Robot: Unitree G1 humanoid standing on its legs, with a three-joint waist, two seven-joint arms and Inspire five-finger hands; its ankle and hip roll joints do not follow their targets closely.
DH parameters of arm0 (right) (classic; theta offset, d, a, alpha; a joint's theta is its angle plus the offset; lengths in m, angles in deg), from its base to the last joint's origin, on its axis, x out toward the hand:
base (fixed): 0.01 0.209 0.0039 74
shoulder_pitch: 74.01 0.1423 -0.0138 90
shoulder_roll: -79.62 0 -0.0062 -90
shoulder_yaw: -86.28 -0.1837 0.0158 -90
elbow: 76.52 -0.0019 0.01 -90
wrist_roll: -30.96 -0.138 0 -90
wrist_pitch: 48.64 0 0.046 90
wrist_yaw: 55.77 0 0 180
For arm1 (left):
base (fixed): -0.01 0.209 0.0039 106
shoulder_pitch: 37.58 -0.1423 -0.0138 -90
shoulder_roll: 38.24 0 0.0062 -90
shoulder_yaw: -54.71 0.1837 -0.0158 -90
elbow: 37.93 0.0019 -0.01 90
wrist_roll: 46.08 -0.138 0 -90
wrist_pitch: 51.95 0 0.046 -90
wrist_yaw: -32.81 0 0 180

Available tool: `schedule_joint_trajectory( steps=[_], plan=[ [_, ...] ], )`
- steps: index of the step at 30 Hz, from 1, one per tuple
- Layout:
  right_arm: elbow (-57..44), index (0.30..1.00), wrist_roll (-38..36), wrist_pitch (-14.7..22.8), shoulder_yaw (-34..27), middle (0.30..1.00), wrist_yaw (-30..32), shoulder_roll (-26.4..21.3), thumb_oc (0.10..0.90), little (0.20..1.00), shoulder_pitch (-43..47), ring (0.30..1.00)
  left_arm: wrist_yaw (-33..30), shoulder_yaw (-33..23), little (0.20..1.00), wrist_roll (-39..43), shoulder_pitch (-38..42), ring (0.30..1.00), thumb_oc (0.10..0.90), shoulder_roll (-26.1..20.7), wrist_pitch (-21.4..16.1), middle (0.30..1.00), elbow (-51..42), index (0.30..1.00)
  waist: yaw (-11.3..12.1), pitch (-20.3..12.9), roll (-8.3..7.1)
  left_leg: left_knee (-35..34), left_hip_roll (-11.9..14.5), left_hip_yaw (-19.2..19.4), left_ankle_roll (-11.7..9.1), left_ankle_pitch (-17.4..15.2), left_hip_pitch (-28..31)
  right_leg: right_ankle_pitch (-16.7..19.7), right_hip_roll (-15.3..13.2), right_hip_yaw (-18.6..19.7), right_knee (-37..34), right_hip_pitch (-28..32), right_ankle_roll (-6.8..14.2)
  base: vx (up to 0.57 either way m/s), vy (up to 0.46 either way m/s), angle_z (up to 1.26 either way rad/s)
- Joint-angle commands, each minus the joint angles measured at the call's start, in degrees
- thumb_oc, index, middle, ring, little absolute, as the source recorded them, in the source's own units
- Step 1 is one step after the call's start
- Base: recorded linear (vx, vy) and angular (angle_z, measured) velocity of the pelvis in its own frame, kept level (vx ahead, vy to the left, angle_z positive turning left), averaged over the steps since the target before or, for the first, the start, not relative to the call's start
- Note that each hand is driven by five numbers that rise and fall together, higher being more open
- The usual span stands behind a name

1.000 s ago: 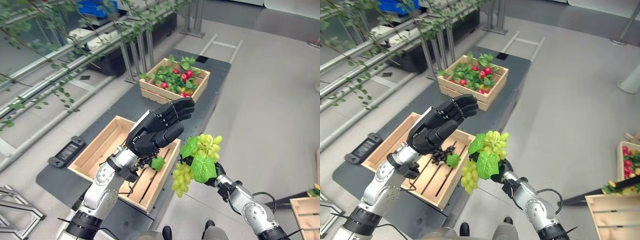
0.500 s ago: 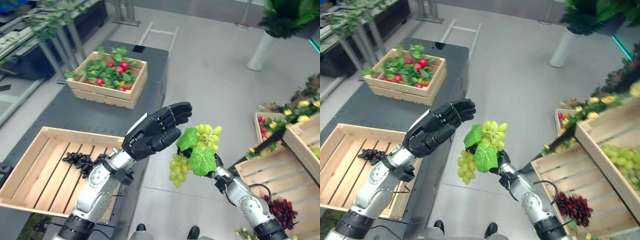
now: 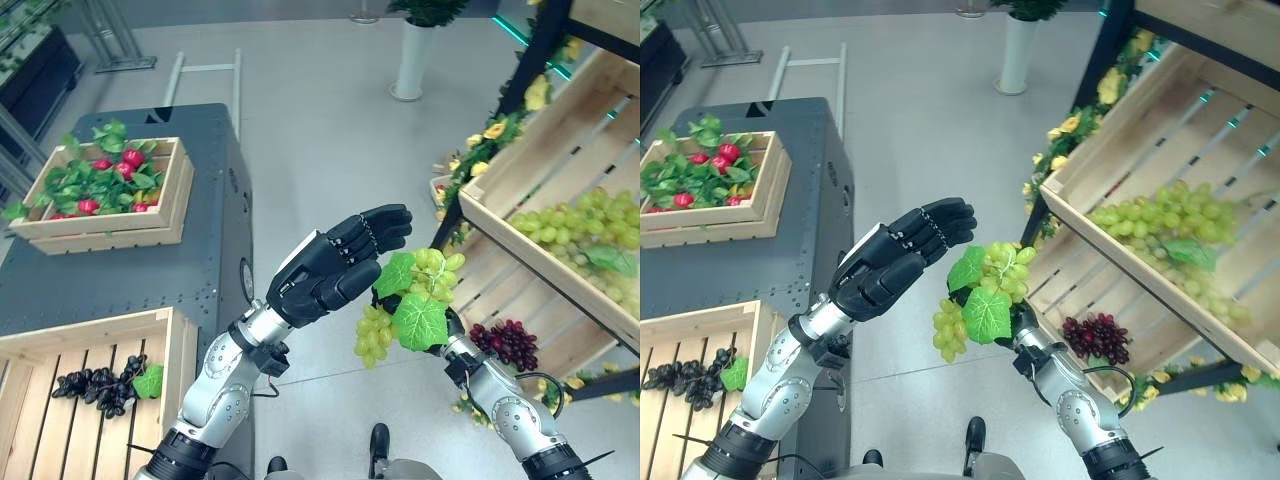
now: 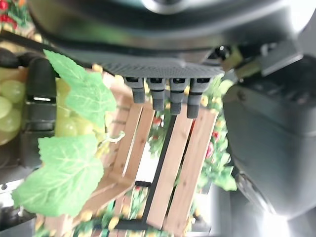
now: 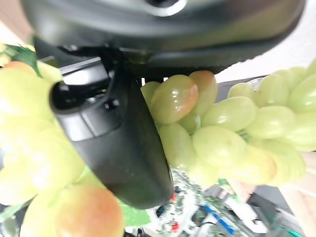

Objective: Pick up the fruits from the basket on one side to the basket on the other side

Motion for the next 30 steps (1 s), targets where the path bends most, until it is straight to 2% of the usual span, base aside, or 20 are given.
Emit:
schedule_joint_trajectory(
  steps=[1,3,5,7,11,17,20,24,30],
  plan=[
    [-10.43,0.300,-2.47,5.73,-3.14,0.300,-3.28,4.05,0.400,0.300,2.55,0.300,0.25,-1.75,0.900,2.14,4.19,0.900,0.800,1.34,-5.64,0.900,-5.13,0.900,-0.09,-5.90,-0.13,-2.78,-3.07,-3.08,-1.56,4.16,-5.45,-6.87,2.42,-5.04,0.10,6.86,1.56,0.17,0.099,-0.73],
    [-11.49,0.300,-1.61,5.23,-2.75,0.300,-3.29,5.09,0.400,0.300,1.48,0.300,0.46,-1.98,0.900,1.99,3.65,0.900,0.800,1.54,-5.06,0.900,-5.83,0.900,0.00,-6.07,0.15,-2.78,-4.32,-6.66,-1.22,4.28,-5.12,-6.97,2.46,-3.29,0.10,7.60,1.93,0.17,0.173,-1.29],
    [-11.68,0.300,-0.40,5.74,-2.25,0.300,-4.37,5.73,0.400,0.300,0.73,0.300,0.94,-1.95,0.900,2.11,3.56,0.900,0.800,1.93,-4.46,0.900,-6.11,0.900,-0.22,-6.05,0.35,-2.78,-4.88,-7.36,-0.75,4.01,-4.32,-7.05,1.99,-2.24,0.10,8.18,2.32,0.14,0.259,-1.66],
    [-11.59,0.300,-0.68,6.50,-2.17,0.300,-4.49,6.02,0.400,0.300,-0.20,0.300,0.97,-1.62,0.900,2.28,4.21,0.900,0.800,1.97,-3.90,0.900,-5.59,0.900,-1.10,-5.96,0.52,-2.78,-4.72,-4.62,-0.19,3.02,-3.03,-7.08,0.98,-2.23,0.38,8.57,2.84,0.12,0.295,-0.82],
    [-11.66,0.300,-1.16,7.03,-2.58,0.300,-5.61,6.06,0.400,0.300,-1.50,0.300,1.01,-0.90,0.900,2.23,4.70,0.900,0.800,1.66,-2.99,0.900,-5.41,0.900,-2.27,-5.40,0.73,-2.78,-4.94,-1.84,1.08,1.56,-1.38,-8.21,-0.77,-2.92,4.10,7.40,3.90,0.07,0.238,-0.40],
    [-11.70,0.300,-0.01,7.65,-1.99,0.300,-6.38,6.49,0.400,0.300,-2.05,0.300,1.24,0.02,0.900,2.71,4.53,0.900,0.800,0.96,-1.88,0.900,-5.84,0.900,-3.24,-3.72,0.81,-2.78,-6.08,0.18,3.35,0.24,0.06,-8.55,-2.28,-2.30,9.79,3.85,5.55,0.03,0.199,-0.25],
    [-11.29,0.300,0.35,7.80,-2.16,0.300,-7.45,6.36,0.400,0.300,-1.73,0.300,1.51,0.10,0.900,2.44,4.45,0.900,0.800,0.96,-1.89,0.900,-5.68,0.900,-2.96,-3.55,0.60,-2.78,-6.24,1.33,3.93,-0.09,0.06,-8.00,-3.10,-3.50,10.55,2.85,6.33,0.00,0.098,-0.23],
    [-11.58,0.300,0.74,7.62,-2.56,0.300,-8.36,4.94,0.400,0.300,-0.74,0.300,0.71,-0.18,0.900,1.87,4.32,0.900,0.800,0.26,-1.82,0.900,-5.58,0.900,-2.22,-3.78,0.29,-2.78,-5.89,3.66,4.30,-0.48,-0.08,-6.68,-4.16,-5.83,11.37,1.85,7.36,0.00,-0.011,-0.65],
    [-12.42,0.300,1.36,7.23,-4.02,0.300,-8.58,2.84,0.400,0.300,1.25,0.300,0.29,-2.04,0.900,2.48,3.89,0.900,0.800,-0.67,-1.28,0.900,-5.23,0.900,-1.10,-4.38,-0.53,-2.78,-4.83,6.37,3.58,-1.92,0.34,-1.50,-7.40,-7.77,5.74,2.00,8.52,0.03,-0.145,-0.43]
  ],
)
